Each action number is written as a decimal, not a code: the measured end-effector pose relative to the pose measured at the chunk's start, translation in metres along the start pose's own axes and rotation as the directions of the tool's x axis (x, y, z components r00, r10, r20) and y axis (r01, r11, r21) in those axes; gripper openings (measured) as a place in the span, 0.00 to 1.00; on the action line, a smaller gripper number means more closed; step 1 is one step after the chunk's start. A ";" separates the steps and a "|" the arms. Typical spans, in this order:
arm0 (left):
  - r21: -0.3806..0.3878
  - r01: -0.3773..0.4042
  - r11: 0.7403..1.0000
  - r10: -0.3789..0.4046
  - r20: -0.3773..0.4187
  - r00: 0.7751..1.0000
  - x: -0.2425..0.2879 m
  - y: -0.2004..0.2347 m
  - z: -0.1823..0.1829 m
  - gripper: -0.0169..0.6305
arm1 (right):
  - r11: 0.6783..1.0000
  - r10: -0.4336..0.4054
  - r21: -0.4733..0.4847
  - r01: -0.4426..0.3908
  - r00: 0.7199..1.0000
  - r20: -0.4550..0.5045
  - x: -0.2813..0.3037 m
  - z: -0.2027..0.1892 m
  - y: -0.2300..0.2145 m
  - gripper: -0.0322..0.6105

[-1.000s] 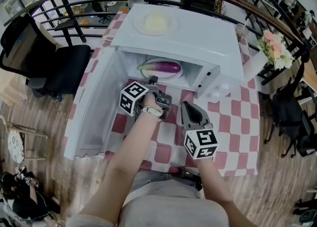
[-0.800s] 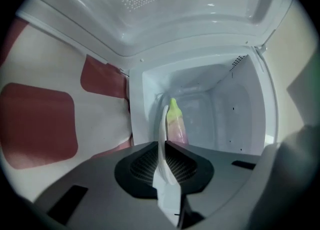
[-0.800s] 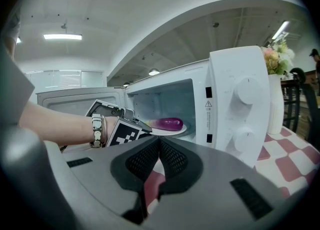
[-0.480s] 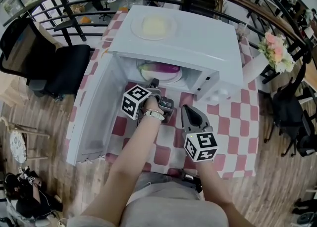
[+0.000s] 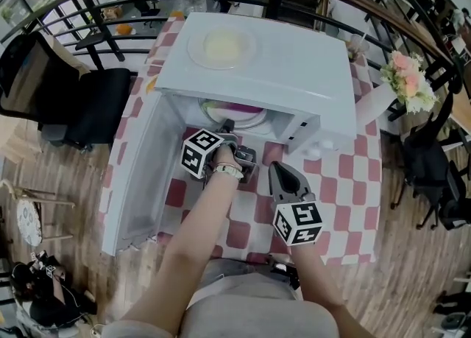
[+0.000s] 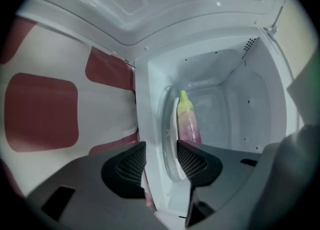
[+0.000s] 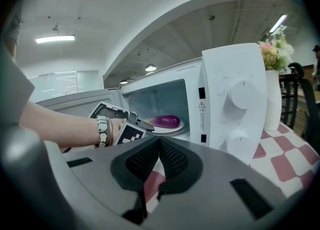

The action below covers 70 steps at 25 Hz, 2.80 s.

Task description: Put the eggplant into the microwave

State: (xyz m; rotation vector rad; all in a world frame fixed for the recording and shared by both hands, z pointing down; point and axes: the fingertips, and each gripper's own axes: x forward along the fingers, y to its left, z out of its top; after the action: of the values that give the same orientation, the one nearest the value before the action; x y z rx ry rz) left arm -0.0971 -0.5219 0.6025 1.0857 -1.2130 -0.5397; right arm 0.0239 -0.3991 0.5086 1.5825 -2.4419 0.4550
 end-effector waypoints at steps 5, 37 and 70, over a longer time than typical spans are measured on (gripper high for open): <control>0.008 -0.041 0.999 0.041 -0.003 0.999 0.004 -0.002 0.000 0.34 | 1.000 0.002 0.009 -0.002 1.000 -0.008 0.005 0.009 -0.002 0.09; 0.287 0.290 0.913 -0.258 -0.145 0.955 -0.117 -0.083 -0.011 0.03 | 0.997 0.031 -0.069 -0.028 0.999 0.042 -0.025 0.059 0.035 0.09; 0.924 0.378 0.058 -0.385 -0.329 0.862 -0.177 -0.127 -0.084 0.03 | 0.970 0.153 -0.213 -0.117 0.975 0.163 -0.033 0.071 0.060 0.09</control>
State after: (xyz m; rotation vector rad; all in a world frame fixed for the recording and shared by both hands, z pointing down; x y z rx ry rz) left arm -0.0494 -0.3994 0.4093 2.6562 -1.2235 -0.0199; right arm -0.0172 -0.3738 0.4226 1.4353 -2.6420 0.0813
